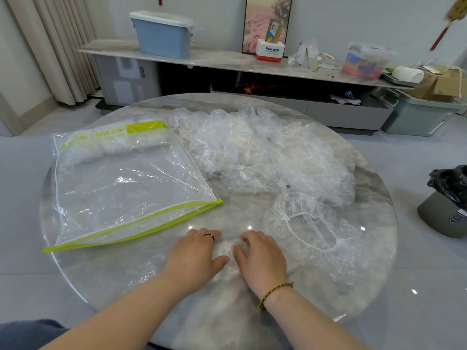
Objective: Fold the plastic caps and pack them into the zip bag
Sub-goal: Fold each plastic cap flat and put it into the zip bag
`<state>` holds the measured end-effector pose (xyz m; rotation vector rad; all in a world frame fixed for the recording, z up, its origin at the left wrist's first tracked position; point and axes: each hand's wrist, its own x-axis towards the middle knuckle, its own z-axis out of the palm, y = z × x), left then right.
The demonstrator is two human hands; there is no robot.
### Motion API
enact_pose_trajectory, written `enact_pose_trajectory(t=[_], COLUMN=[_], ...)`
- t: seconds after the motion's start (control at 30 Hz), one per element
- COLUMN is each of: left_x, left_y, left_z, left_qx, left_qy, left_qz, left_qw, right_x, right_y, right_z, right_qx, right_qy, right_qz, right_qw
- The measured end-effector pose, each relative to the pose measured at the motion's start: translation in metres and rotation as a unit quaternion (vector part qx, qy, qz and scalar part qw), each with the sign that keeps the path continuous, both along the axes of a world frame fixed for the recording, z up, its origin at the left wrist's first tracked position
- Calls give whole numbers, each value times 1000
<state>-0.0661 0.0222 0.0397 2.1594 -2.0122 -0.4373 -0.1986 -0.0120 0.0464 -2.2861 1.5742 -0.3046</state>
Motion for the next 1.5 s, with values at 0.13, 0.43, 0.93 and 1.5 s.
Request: enact_pose_trajectory(t=[0.13, 0.43, 0.93, 1.5], left_x=[10, 5, -6, 117], left_y=[0, 3, 4, 40], left_z=[3, 3, 17, 31], left_qx=[39, -13, -71, -103], left_qy=[133, 161, 567, -138], left_qz=[63, 43, 229, 257], left_qw=[988, 986, 788, 951], right_x=[-1, 1, 9, 37], right_y=[-6, -4, -6, -4], right_z=[-1, 3, 2, 9], right_qx=[33, 91, 329, 301], right_qy=[-52, -144, -471, -439], right_qz=[-26, -44, -140, -112], right_qw=[998, 984, 806, 839])
